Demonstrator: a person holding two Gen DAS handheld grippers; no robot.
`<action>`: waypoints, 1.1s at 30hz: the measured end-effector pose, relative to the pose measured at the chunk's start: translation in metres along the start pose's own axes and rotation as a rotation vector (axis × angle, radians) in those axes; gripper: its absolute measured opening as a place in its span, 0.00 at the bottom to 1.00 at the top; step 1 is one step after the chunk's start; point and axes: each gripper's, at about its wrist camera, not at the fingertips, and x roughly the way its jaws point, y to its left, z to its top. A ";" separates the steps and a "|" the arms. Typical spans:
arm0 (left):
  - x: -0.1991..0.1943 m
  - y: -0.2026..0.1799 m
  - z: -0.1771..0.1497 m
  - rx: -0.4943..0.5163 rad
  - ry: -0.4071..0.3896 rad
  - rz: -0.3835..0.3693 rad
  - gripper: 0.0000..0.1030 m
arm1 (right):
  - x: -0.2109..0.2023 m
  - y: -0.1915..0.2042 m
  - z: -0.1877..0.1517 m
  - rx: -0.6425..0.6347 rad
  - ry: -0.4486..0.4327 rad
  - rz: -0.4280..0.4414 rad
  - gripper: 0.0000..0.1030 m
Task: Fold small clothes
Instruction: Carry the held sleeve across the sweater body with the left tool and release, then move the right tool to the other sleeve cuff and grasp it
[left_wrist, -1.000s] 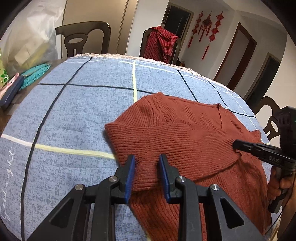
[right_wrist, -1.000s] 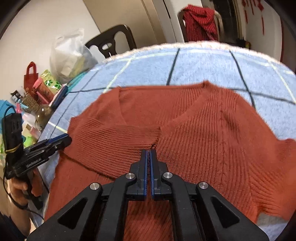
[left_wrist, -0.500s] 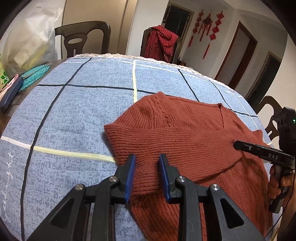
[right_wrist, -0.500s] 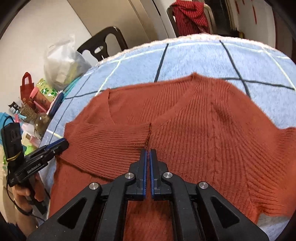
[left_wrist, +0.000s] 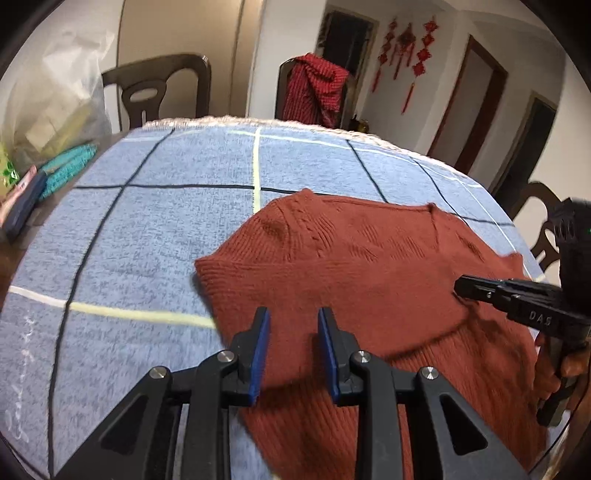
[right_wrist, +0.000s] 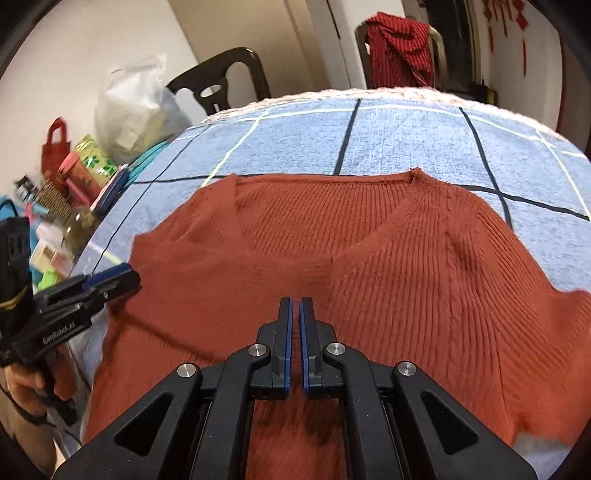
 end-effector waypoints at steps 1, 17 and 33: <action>0.000 0.000 -0.005 0.007 0.006 0.008 0.28 | -0.001 0.001 -0.005 -0.001 0.002 0.007 0.05; -0.050 -0.031 -0.041 0.059 -0.017 -0.002 0.38 | -0.080 -0.005 -0.061 0.043 -0.087 0.045 0.42; -0.041 -0.053 -0.048 0.104 0.009 -0.029 0.48 | -0.134 -0.116 -0.110 0.492 -0.208 -0.152 0.43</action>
